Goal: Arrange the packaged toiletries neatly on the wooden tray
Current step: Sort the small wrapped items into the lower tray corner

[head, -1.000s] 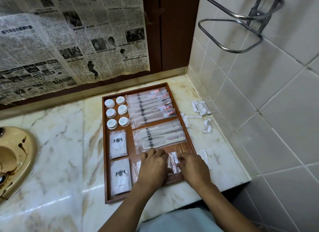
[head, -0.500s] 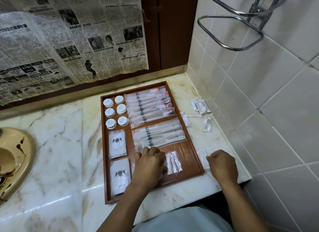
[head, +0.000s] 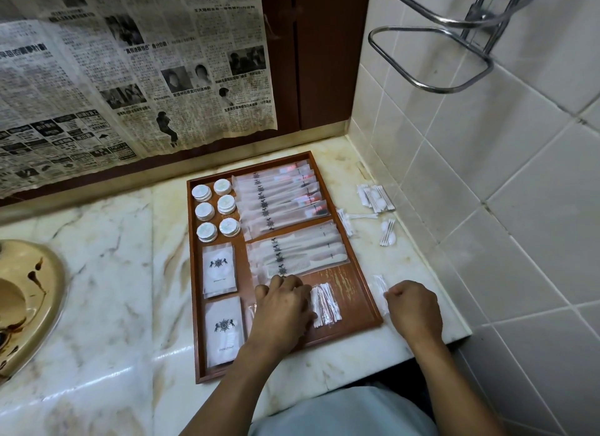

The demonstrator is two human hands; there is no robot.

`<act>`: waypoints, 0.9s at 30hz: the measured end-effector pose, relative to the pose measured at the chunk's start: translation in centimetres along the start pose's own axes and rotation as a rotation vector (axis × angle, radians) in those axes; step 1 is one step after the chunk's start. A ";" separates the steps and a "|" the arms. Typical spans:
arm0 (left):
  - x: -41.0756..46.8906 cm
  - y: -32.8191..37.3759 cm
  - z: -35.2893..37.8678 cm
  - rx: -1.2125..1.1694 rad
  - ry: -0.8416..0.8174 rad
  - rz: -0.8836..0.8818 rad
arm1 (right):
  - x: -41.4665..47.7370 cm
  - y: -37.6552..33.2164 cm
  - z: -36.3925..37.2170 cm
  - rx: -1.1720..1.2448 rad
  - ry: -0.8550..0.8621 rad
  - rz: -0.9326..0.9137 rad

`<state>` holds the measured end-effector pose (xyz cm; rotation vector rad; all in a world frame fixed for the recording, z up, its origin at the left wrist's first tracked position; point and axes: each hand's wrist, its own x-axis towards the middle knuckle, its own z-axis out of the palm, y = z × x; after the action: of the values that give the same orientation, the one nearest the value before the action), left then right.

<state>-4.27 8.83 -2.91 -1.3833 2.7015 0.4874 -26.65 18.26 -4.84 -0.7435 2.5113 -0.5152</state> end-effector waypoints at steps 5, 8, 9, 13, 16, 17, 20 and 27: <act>0.1 0.1 0.1 0.012 -0.006 -0.004 | -0.4 -1.2 -0.7 0.096 0.163 -0.066; 0.1 0.1 0.2 0.010 -0.008 -0.003 | -0.5 -2.1 -1.1 0.143 0.191 -0.115; 0.1 0.1 0.3 0.007 -0.008 -0.003 | -0.6 -2.3 -1.2 0.164 0.187 -0.130; 0.0 0.0 0.3 0.015 -0.013 -0.003 | -0.8 -3.0 -0.8 0.211 0.086 -0.169; 0.1 0.0 0.3 0.017 -0.016 0.000 | -1.2 -3.3 0.1 0.164 0.009 -0.205; 0.1 0.0 0.3 0.017 -0.017 0.003 | -1.4 -3.4 0.4 0.147 -0.010 -0.217; 0.1 0.1 0.3 0.020 -0.020 0.006 | -1.9 -3.7 1.1 0.074 -0.056 -0.244; 0.1 0.3 0.7 0.035 -0.016 0.013 | -2.6 -3.9 1.6 -0.078 -0.029 -0.316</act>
<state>-4.60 9.11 -3.52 -1.3480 2.6952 0.4473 -22.32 16.35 -3.45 -1.1802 2.4092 -0.5086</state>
